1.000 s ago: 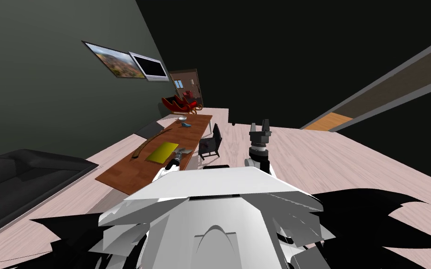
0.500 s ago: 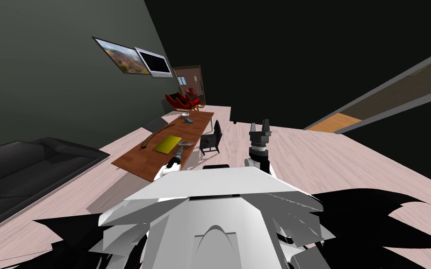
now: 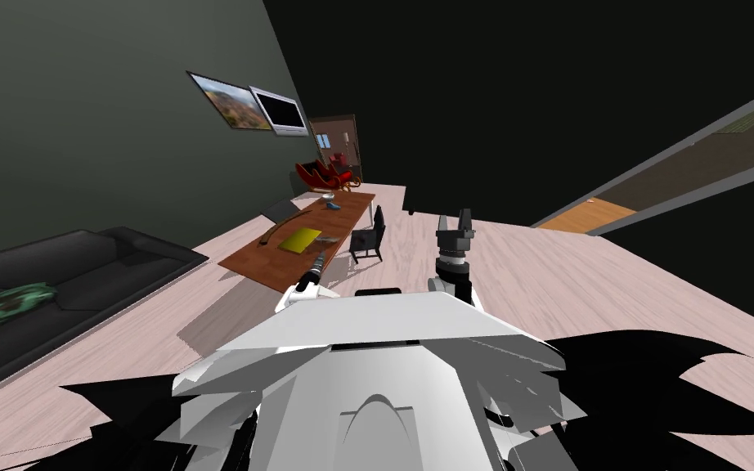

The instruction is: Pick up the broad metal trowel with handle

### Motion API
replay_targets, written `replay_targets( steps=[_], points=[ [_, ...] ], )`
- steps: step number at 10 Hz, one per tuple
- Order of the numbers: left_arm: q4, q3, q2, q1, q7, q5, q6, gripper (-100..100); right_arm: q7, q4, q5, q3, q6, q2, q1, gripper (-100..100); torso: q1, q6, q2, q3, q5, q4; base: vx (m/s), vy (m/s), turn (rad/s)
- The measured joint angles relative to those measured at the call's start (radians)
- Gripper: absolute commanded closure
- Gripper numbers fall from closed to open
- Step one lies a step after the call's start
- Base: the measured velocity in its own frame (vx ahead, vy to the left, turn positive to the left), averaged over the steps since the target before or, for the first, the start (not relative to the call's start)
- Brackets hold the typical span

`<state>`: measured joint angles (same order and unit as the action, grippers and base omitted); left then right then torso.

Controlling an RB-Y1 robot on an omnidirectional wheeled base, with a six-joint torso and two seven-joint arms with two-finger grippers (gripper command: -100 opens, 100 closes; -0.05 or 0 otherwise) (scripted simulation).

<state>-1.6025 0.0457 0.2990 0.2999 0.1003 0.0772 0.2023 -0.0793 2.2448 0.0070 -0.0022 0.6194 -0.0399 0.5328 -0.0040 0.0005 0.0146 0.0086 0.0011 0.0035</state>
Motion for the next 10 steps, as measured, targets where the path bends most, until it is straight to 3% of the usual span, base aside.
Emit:
replay_targets(
  steps=[2,3,5,10],
  points=[
    [-0.002,-0.01,-0.019,-0.022,0.025,0.024,-0.006,-100,0.0,0.0,0.0,0.0,0.0,0.0,0.0,0,0.0,0.0,-0.001,-0.001,0.0,0.0,-0.206,-0.109,0.008],
    [-0.011,-0.014,-0.023,-0.022,0.033,0.029,-0.007,-100,0.0,0.0,0.0,0.0,0.0,0.0,0.0,0,-0.003,0.0,-0.003,-0.002,0.0,-0.001,0.002,-0.082,-0.194],
    [-0.025,-0.015,-0.014,0.0,0.018,0.005,0.026,-100,0.0,0.0,0.0,0.0,0.0,0.0,0.001,0,0.005,0.0,-0.022,-0.012,0.001,-0.004,0.178,0.031,-0.113],
    [-0.031,-0.01,0.041,0.057,-0.045,-0.065,0.092,-100,0.0,0.0,0.0,-0.001,0.0,-0.001,0.001,0,0.015,0.0,-0.036,-0.021,0.003,-0.008,0.267,0.139,-0.102]
  ],
)
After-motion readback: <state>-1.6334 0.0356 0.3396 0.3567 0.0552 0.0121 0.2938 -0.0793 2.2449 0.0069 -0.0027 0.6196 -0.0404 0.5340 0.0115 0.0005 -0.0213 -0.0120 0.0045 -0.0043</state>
